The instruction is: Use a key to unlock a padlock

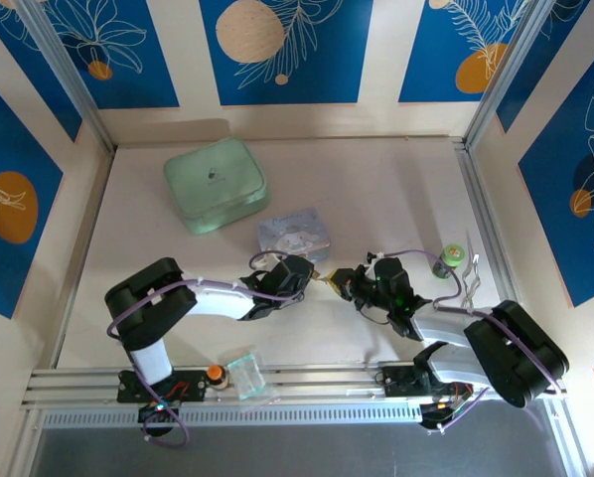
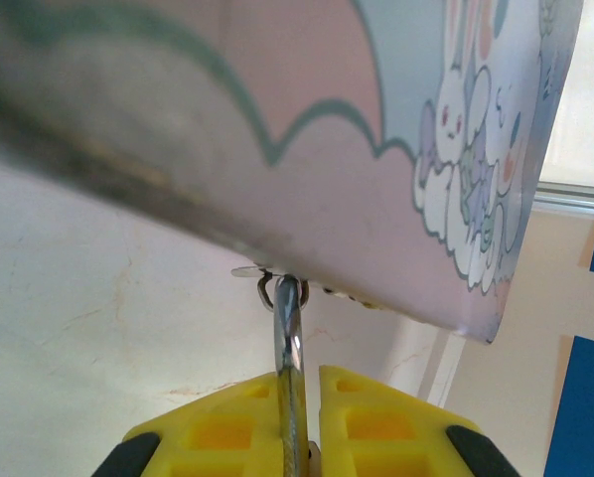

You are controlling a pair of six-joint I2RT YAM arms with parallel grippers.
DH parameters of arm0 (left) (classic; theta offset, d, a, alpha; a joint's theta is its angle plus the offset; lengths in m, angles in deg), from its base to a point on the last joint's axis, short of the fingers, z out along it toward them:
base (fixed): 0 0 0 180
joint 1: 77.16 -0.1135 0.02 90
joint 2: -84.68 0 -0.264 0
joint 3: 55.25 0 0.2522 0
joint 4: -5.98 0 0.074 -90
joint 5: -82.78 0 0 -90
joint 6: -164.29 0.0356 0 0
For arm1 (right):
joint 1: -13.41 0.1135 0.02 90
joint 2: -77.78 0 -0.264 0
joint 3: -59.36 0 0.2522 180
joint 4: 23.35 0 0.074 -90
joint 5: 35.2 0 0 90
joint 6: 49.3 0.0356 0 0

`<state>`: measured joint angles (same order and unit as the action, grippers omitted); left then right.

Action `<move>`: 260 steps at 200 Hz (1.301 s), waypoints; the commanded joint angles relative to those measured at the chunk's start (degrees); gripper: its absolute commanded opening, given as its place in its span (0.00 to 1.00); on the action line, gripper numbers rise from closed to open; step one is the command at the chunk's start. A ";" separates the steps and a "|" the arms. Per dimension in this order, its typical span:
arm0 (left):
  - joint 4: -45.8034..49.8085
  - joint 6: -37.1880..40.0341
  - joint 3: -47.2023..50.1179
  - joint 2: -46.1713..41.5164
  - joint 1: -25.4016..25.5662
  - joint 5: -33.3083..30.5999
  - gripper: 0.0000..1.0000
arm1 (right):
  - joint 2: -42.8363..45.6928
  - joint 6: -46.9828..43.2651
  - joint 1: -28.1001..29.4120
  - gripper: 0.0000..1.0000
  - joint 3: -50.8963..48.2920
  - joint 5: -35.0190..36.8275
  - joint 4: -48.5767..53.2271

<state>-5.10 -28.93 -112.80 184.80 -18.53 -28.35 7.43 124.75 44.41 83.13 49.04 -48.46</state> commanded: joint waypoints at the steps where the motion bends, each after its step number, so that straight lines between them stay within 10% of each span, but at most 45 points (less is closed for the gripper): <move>1: -1.69 -3.70 -0.24 1.13 0.76 3.10 0.00 | -0.85 0.19 -0.24 0.00 0.03 0.49 -0.07; 92: 3.90 1.70 -1.30 1.32 0.74 4.10 0.06 | -0.85 -5.49 -1.63 0.00 1.60 -1.92 4.99; 171: 10.50 5.23 0.20 -0.10 0.76 3.26 0.49 | -3.39 -9.25 -1.47 0.00 1.47 -2.03 6.30; 260: -3.57 6.50 10.25 -10.35 3.10 -2.52 0.63 | 0.01 -14.60 -1.09 0.00 4.80 -6.46 0.30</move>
<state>-3.96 -22.74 -103.82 178.00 -16.76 -27.39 5.86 111.99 43.02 85.66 44.65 -44.74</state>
